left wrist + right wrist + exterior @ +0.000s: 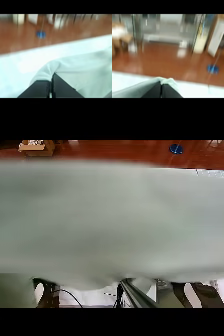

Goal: Fold the shirts.

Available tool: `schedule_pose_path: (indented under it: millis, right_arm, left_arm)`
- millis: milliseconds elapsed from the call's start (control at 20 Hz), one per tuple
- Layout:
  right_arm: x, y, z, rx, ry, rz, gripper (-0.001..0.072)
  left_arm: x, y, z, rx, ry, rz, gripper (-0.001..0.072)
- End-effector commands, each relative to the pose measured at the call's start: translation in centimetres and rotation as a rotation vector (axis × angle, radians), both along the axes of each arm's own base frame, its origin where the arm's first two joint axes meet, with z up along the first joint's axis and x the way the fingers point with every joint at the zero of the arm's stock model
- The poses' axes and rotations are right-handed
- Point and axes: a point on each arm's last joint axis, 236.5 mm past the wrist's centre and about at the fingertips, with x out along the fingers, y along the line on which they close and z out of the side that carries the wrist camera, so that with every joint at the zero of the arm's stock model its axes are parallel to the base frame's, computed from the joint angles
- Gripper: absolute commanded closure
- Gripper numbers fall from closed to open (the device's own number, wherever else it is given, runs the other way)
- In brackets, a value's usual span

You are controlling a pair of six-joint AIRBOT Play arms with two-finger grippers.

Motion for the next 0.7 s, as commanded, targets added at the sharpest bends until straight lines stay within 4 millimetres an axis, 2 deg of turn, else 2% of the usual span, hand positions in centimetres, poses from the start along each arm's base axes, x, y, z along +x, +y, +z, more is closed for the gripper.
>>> schedule_pose_path:
  millis: [0, 100, 200, 250, 350, 450, 550, 650]
  right_arm:
    - [2.4, 0.4, -6.3, 0.027, 0.318, 0.062, 0.0687]
    - [5.8, 1.7, -8.3, 0.09, 0.443, 0.155, 0.0687]
    - [10.3, 1.9, -10.1, 0.144, 0.532, 0.21, 0.0687]
    - [12.6, 1.6, -11.7, 0.158, 0.593, 0.217, 0.0687]
    - [16.8, 1.9, -15.7, 0.154, 0.734, 0.243, 0.0687]
    - [20.8, 3.7, -20.3, 0.093, 0.854, 0.286, 0.0687]
    - [25.0, 4.9, -24.8, 0.009, 0.912, 0.274, 0.0686]
    - [28.9, 5.1, -28.7, -0.068, 0.933, 0.228, 0.0686]
  left_arm:
    - [1.2, 0.5, -5.6, 0.045, 0.254, -0.017, 0.0685]
    - [3.5, 1.2, -8.6, 0.093, 0.333, -0.033, 0.0685]
    - [6.8, 3.6, -12.9, 0.158, 0.451, 0.026, 0.0685]
    - [8.2, 4.4, -15.0, 0.169, 0.518, 0.045, 0.0685]
    - [11.1, 4.5, -18.6, 0.135, 0.63, 0.033, 0.0685]
    - [14.1, 4.4, -21.1, 0.094, 0.679, 0.021, 0.0685]
    - [17.2, 4.5, -23.5, 0.074, 0.718, 0.014, 0.0685]
    - [19.3, 4.8, -25.6, 0.1, 0.763, -0.024, 0.0684]
